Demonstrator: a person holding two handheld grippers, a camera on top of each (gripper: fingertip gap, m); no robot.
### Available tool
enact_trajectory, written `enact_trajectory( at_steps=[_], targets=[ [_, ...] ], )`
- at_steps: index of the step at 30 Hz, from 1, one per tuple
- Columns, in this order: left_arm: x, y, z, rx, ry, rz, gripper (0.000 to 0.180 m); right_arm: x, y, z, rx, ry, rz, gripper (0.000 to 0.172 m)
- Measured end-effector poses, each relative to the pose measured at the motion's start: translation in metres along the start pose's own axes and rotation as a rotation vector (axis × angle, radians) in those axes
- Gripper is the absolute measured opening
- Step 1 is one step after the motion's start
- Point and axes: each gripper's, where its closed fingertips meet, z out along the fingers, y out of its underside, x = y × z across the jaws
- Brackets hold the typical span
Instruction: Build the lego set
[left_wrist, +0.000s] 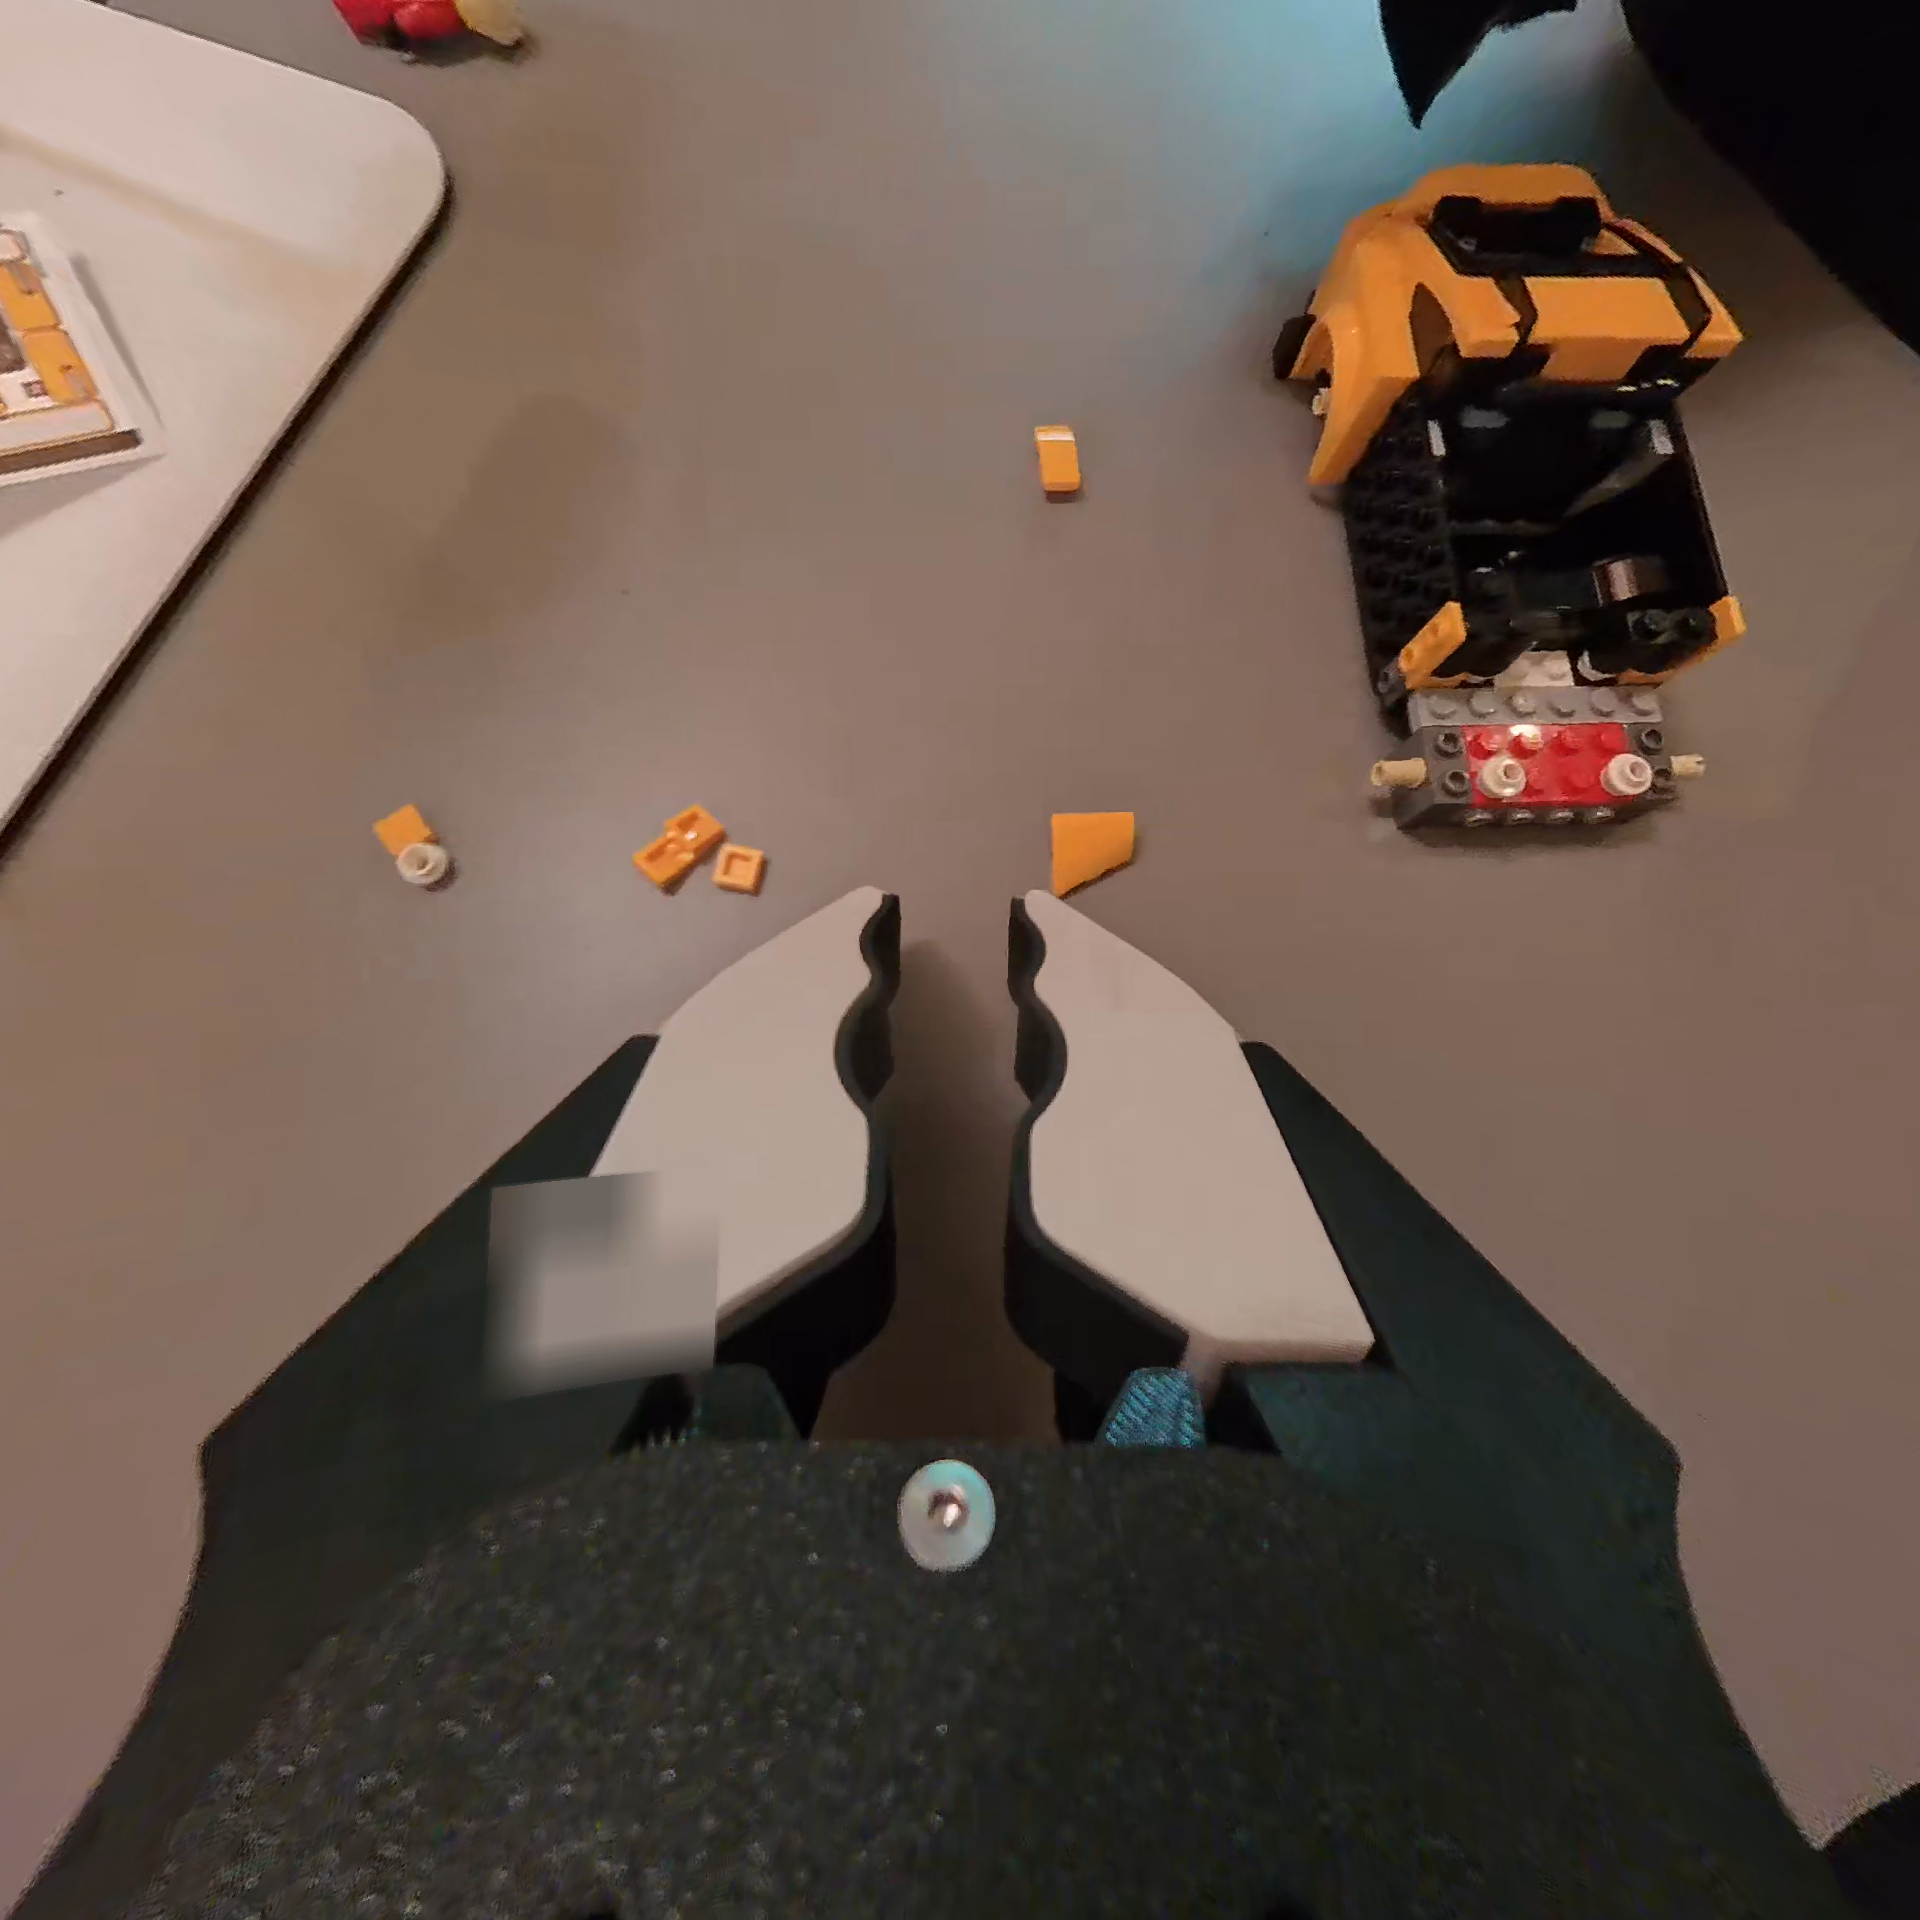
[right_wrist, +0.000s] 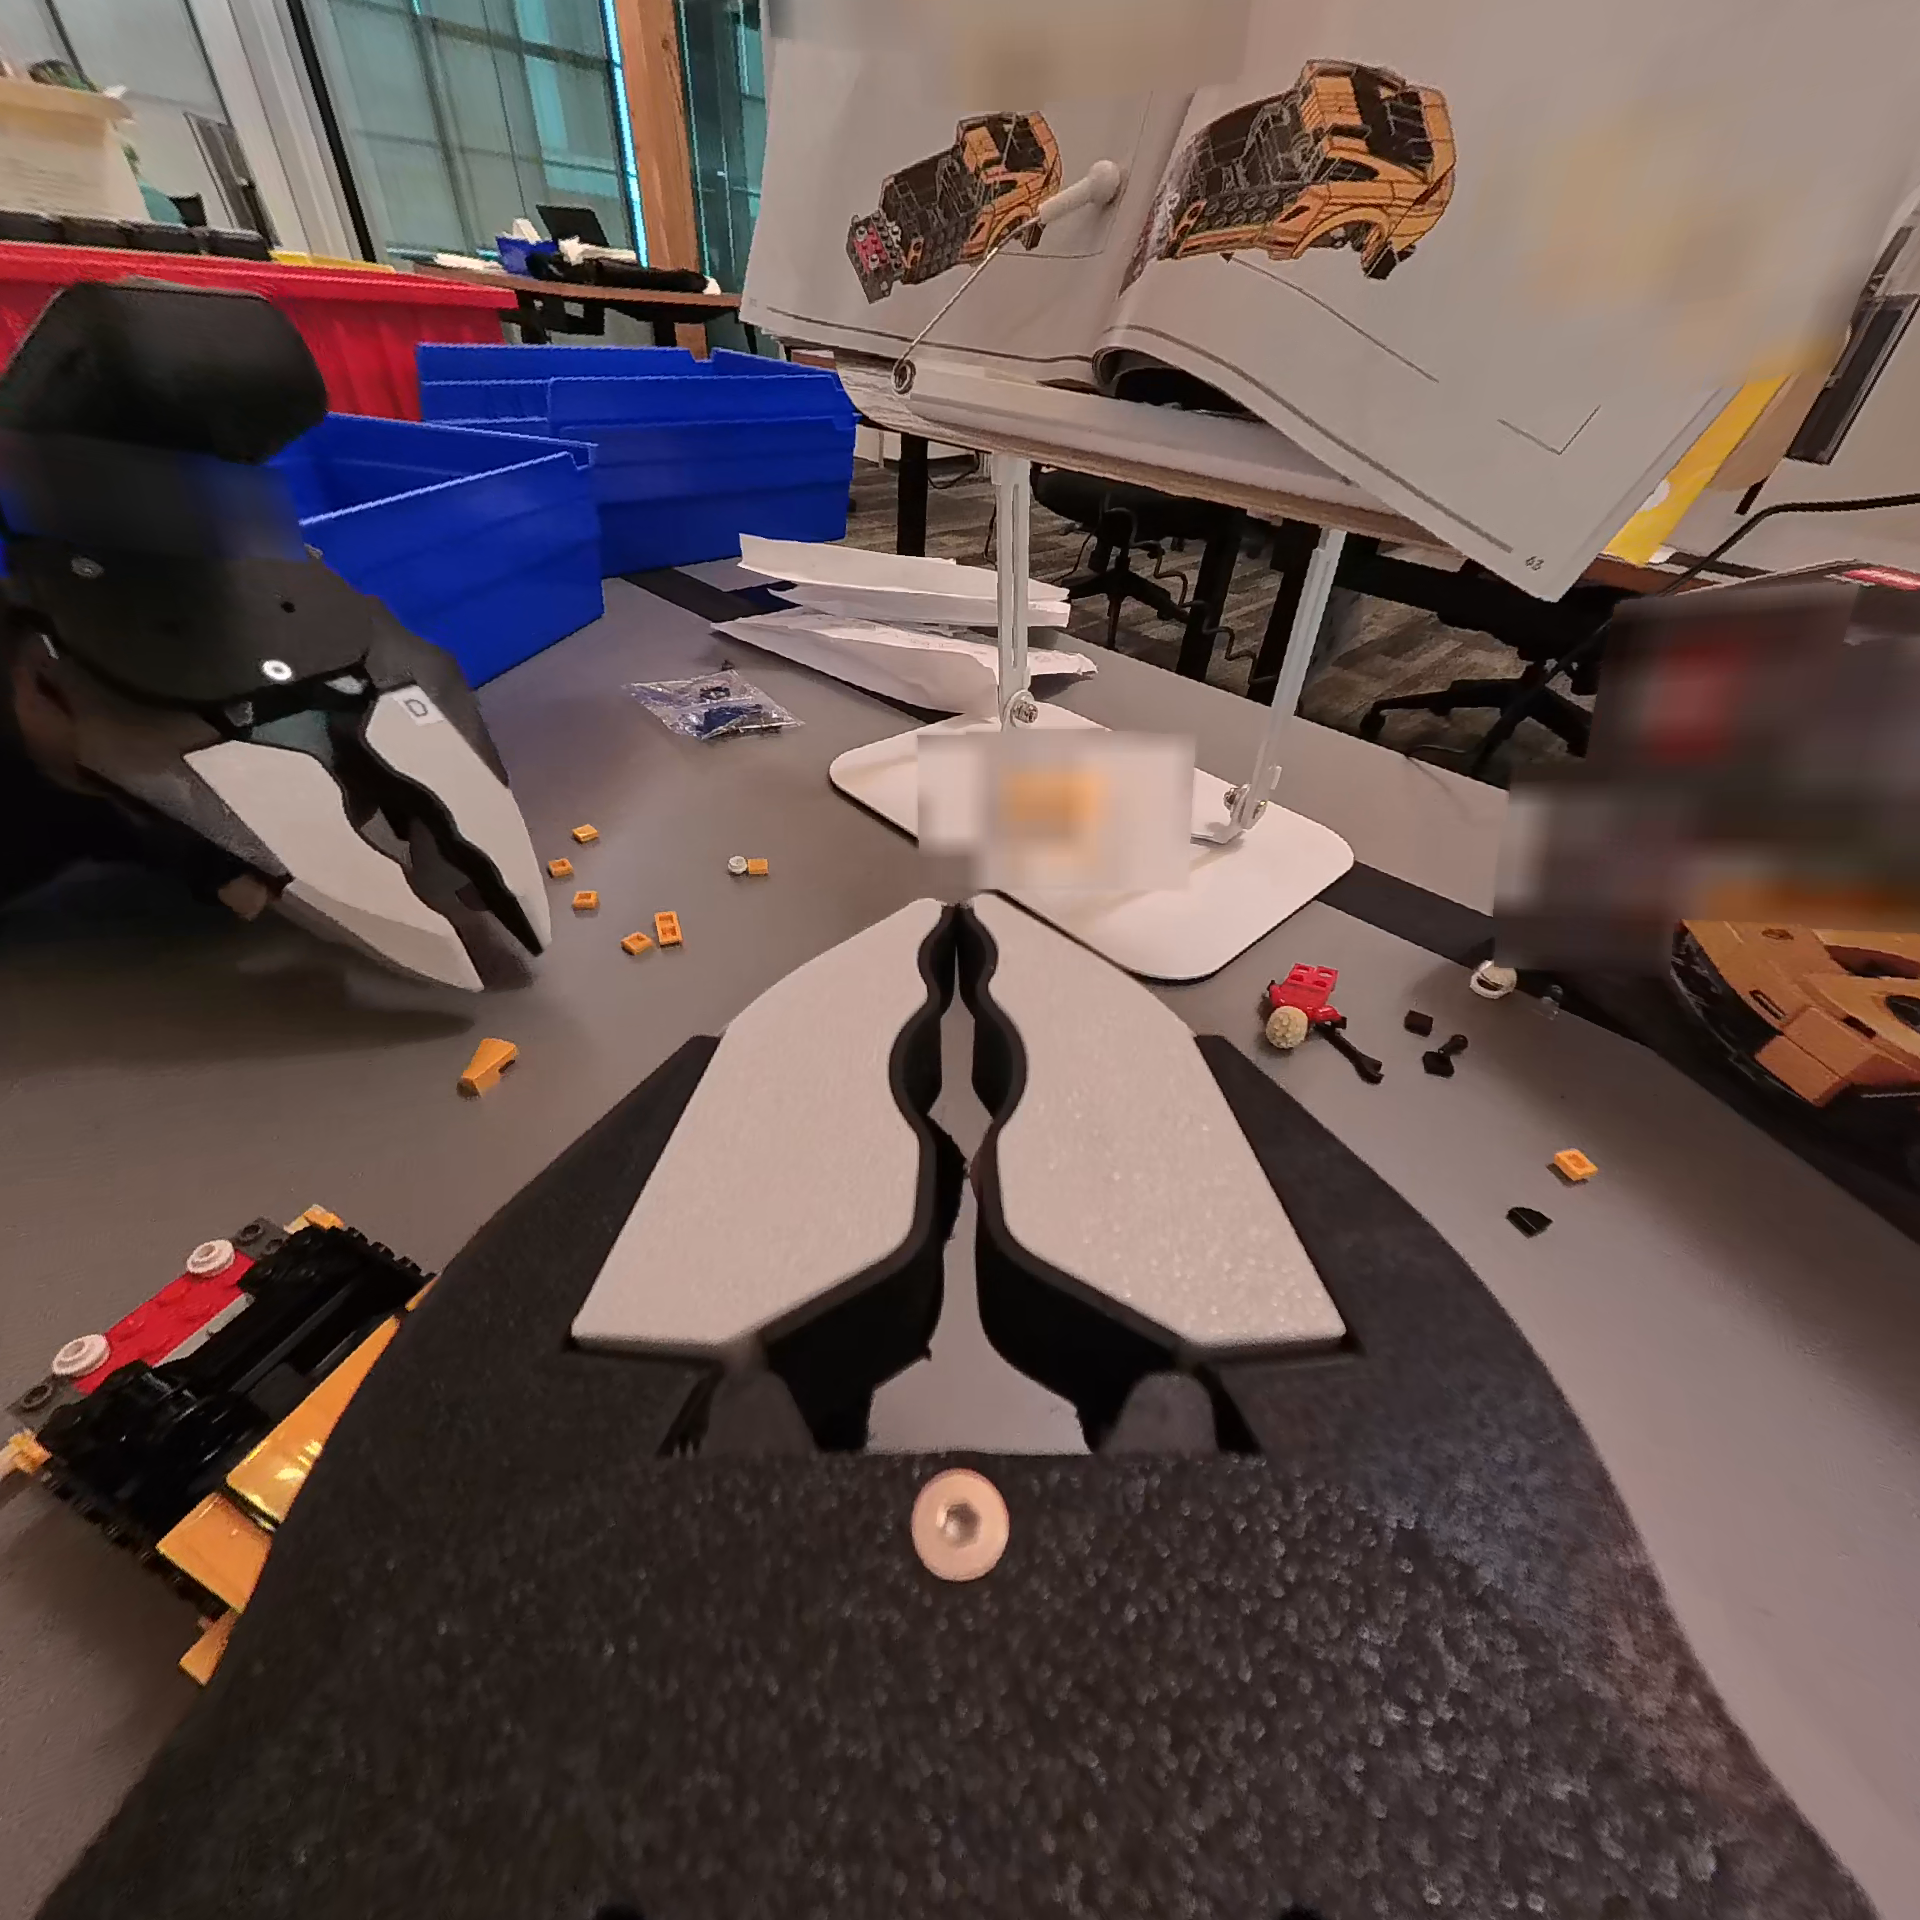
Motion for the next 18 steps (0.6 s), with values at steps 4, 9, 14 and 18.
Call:
enact_trajectory(
  at_steps=[4,9,14,18],
  targets=[
    [0.016,0.001,0.007,-0.027,0.05,0.042,0.028,-0.003,0.005,0.002,-0.029,-0.015,-0.006,0.0],
    [0.023,-0.001,0.012,-0.044,0.052,0.057,0.036,-0.004,0.009,0.003,-0.052,-0.017,-0.034,0.0],
    [0.025,-0.002,0.019,-0.071,0.02,0.073,0.028,-0.007,0.014,0.005,-0.08,-0.025,-0.052,0.0],
    [0.027,-0.004,0.021,-0.073,0.019,0.062,0.022,-0.008,0.018,0.007,-0.098,-0.026,-0.06,0.0]
  ],
)
